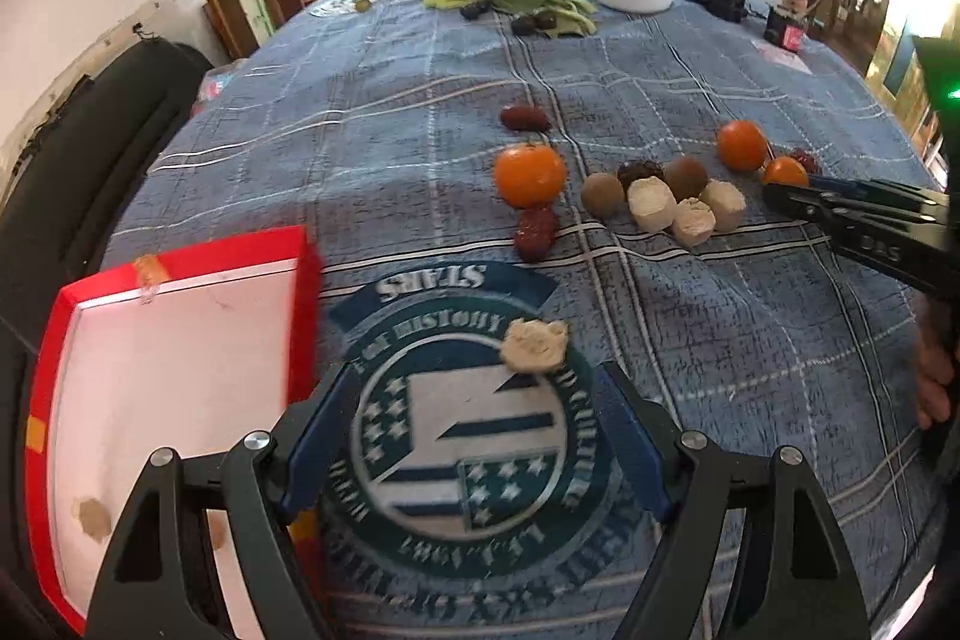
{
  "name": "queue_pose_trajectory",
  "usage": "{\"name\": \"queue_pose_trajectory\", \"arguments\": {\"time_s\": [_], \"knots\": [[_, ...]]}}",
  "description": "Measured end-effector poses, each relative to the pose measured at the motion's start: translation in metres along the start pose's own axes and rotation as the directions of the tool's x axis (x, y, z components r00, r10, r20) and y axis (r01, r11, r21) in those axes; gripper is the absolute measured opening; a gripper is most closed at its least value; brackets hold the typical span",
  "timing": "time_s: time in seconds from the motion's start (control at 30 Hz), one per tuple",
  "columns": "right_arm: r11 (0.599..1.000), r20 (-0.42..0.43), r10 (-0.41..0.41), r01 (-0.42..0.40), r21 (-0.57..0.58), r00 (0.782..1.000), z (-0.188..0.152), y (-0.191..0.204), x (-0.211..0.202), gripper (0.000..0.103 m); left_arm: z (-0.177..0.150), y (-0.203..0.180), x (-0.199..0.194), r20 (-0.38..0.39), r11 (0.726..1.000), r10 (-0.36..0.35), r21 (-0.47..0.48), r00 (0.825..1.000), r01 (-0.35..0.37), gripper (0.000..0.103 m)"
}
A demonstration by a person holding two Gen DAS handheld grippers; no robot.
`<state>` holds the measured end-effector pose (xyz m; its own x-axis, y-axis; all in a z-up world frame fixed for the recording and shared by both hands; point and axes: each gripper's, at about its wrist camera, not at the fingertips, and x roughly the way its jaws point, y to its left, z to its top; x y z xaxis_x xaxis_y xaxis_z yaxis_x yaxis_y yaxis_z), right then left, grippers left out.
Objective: Organize fruits
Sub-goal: 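Grasp a pastry cube with the left gripper while the right gripper grasps an orange, then carry the cube and orange over the tray and open both grippers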
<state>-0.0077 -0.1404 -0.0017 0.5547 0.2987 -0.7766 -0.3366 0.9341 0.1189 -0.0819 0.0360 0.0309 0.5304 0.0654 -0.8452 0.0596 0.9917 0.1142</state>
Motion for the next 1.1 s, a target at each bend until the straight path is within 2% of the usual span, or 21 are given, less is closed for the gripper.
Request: {"name": "queue_pose_trajectory", "arguments": {"time_s": [0.1,0.3,0.37,0.5,0.73,0.83,0.97,1.1], "knots": [[1.0,0.009,0.009,-0.01,0.025,1.0,-0.001,-0.004,-0.006,0.033,0.003,-0.004,0.013,-0.029,1.0,-0.006,0.004,1.0,0.006,0.079],[0.997,0.047,0.029,-0.032,0.065,0.998,0.001,-0.008,-0.017,0.033,0.01,-0.002,0.021,-0.021,0.999,-0.038,-0.034,0.999,0.037,0.062],[0.997,0.047,0.033,-0.036,0.069,0.998,0.001,-0.008,-0.017,0.033,0.01,-0.005,0.02,-0.013,0.997,-0.072,-0.027,0.997,0.072,0.04],[0.997,0.057,0.025,-0.029,0.073,0.998,0.001,-0.008,-0.019,0.033,0.01,-0.013,0.018,-0.002,0.996,-0.086,0.007,0.996,0.086,0.023],[0.998,0.114,-0.003,-0.004,0.064,0.993,0.0,-0.007,-0.026,0.033,0.003,-0.008,0.004,0.037,0.998,-0.068,-0.016,0.997,0.069,0.023],[0.999,0.163,-0.017,0.009,0.049,0.987,0.001,-0.007,-0.032,0.033,0.001,-0.001,-0.013,0.085,0.998,-0.053,-0.034,0.995,0.056,0.023],[0.999,0.212,-0.016,0.008,0.041,0.977,-0.001,-0.007,-0.036,0.033,-0.007,0.013,-0.049,0.178,0.998,-0.005,-0.068,0.984,0.017,0.023],[1.0,0.202,-0.015,0.009,0.029,0.979,-0.002,-0.002,-0.03,0.033,-0.023,0.033,-0.073,0.215,0.994,0.033,-0.106,0.976,-0.01,0.023]]}}
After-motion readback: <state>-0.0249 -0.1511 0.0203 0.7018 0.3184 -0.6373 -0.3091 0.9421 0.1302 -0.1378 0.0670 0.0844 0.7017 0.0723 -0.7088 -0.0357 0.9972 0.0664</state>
